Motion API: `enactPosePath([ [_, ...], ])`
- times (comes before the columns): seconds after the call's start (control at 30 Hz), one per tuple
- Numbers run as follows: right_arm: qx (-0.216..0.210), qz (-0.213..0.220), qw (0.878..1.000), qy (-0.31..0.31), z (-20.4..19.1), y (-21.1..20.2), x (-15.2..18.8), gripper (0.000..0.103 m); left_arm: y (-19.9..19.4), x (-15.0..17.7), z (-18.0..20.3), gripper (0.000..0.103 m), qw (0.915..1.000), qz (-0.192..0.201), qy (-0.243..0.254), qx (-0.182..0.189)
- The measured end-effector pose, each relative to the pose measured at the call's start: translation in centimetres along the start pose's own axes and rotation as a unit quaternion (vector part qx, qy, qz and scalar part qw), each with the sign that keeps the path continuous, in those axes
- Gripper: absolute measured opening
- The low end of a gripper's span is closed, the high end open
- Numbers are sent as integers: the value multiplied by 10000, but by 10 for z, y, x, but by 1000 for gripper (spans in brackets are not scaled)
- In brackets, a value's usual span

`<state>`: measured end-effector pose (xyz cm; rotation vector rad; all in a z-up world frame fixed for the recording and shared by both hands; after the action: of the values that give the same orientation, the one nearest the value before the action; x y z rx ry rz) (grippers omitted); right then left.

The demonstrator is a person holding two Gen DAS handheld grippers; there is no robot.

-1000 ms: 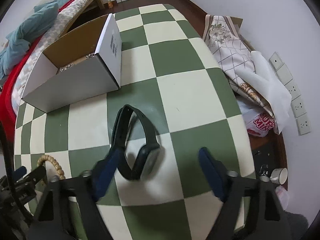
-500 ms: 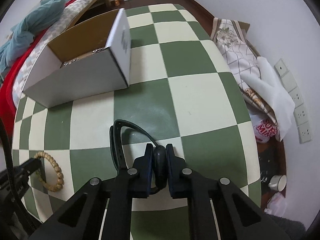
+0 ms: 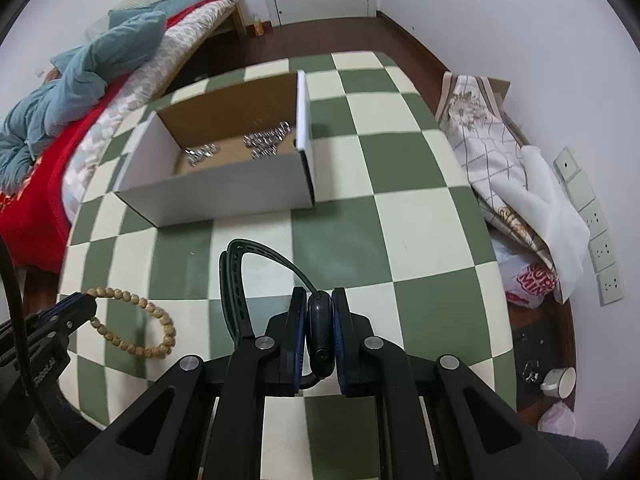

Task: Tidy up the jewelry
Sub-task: 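Carry the bead bracelet and watch band over the white box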

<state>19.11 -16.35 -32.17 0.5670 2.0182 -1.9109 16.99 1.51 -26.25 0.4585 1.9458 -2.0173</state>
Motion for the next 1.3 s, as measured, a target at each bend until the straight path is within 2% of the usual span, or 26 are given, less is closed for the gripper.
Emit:
enactPosePath([
  [0.37, -147, 484, 9987, 21, -6, -58, -20, 13, -58, -32, 11, 7, 9977, 633, 17, 220],
  [0.67, -245, 817, 9964, 2, -14, -89, -58, 13, -85, -84, 19, 7, 9930, 1080, -50, 472],
  [0.9, -196, 880, 9959, -51, -21, -80, -96, 13, -73, -128, 18, 7, 9913, 1204, -84, 517],
  [1.1, -149, 815, 9965, -84, -27, -53, -126, 13, -46, -146, 16, 7, 9926, 1084, -119, 527],
  [1.3, -123, 635, 9978, -135, -32, -16, -140, 13, -10, -154, 13, 6, 9949, 854, -138, 517],
])
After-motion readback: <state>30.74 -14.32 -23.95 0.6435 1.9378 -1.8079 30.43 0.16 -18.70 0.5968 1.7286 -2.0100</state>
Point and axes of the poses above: each gripper's, at about its wrist camera, not at the fingertips, and y roughly the way its jaws point, z to its right, x to its underside, the point moved 8 cm from there along y, roughly the way its jaws point, and after that the axes turned 3 degrees about x, right-handed, at the moved point
